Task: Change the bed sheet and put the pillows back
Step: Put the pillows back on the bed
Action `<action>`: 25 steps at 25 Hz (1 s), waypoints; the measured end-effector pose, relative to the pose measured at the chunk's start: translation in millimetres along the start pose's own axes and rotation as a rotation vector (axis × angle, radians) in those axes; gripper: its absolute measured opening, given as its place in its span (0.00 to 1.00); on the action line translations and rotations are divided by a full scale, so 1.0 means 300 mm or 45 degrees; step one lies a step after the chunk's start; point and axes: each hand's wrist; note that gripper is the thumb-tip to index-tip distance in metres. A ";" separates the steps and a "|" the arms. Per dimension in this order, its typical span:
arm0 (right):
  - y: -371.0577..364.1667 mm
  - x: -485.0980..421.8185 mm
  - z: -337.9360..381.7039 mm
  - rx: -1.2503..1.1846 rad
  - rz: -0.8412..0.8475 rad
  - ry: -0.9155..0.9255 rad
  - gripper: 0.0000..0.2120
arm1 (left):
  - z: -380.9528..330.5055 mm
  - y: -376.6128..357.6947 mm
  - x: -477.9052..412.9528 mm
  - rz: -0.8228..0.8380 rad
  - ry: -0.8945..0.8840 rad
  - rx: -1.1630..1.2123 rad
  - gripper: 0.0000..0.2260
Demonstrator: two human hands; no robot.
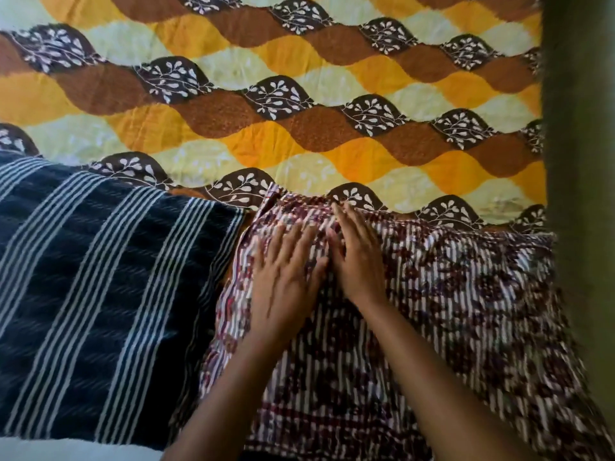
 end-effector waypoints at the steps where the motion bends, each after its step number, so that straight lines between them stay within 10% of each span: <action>1: 0.019 0.057 -0.055 0.113 0.148 0.016 0.31 | -0.046 -0.030 -0.046 0.170 -0.069 -0.084 0.28; 5: 0.111 0.110 -0.280 0.443 0.361 -0.014 0.41 | 0.007 -0.148 -0.180 0.403 -0.014 -0.365 0.32; 14: 0.304 0.312 -0.527 0.306 -0.075 -0.766 0.28 | -0.048 -0.097 -0.143 0.449 0.050 -0.336 0.28; 20: 0.090 0.609 -0.136 0.328 0.160 0.048 0.26 | -0.145 -0.149 0.442 0.207 -0.227 -0.355 0.28; 25: 0.225 0.806 -0.456 0.537 0.118 -0.211 0.30 | -0.052 -0.171 0.480 0.134 -0.158 -0.450 0.28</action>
Point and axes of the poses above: each hand's wrist, its own x-axis away from the middle knuckle, its own y-axis out of the back of the hand, z = x × y, and after that the axes turned 8 degrees about y, right-handed
